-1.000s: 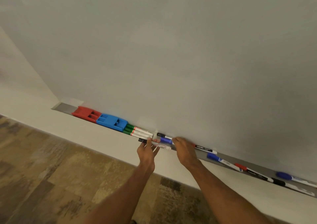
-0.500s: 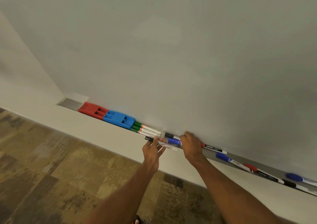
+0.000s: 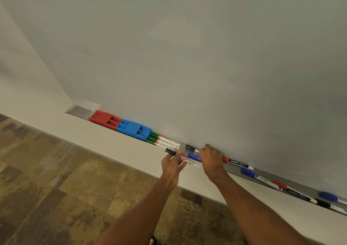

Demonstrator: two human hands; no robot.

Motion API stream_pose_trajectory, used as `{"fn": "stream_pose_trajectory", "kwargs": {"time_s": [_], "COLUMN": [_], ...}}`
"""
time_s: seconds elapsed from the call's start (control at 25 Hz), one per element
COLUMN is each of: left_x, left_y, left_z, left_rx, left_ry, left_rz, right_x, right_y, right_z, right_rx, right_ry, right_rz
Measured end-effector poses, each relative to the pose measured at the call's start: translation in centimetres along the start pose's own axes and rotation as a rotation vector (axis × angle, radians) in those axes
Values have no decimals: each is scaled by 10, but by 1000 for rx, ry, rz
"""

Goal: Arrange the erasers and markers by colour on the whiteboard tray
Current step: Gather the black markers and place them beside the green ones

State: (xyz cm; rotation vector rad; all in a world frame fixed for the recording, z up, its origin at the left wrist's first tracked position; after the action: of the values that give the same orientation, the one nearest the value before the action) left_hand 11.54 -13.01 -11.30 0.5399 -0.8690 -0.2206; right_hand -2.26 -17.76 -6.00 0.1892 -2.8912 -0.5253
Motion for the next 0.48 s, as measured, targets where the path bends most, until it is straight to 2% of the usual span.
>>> {"fn": "stream_pose_trajectory", "kwargs": {"time_s": [0.32, 0.48], "left_x": [-4, -6], "left_y": [0, 3], "left_z": [18, 31], "left_rx": [-36, -37], "left_ry": [-34, -37], "left_rz": [0, -7], "right_x": [4, 5], "right_y": [5, 11], "right_z": [-15, -14], "right_rx": [59, 74], "right_ry": [-247, -261], "right_rz": [-61, -94]}}
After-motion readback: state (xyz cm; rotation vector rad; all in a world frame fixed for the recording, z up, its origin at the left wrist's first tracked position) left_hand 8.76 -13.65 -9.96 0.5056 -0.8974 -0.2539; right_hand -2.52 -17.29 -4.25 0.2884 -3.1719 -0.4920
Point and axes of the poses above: each hand's wrist, its own y-axis away from the middle knuckle, its own z-axis out of the palm, x = y × z, the point moved 8 cm from there along -y, towards the middle knuckle, and after that the axes turned 7 degrees about -x, right-handed, at the moved point
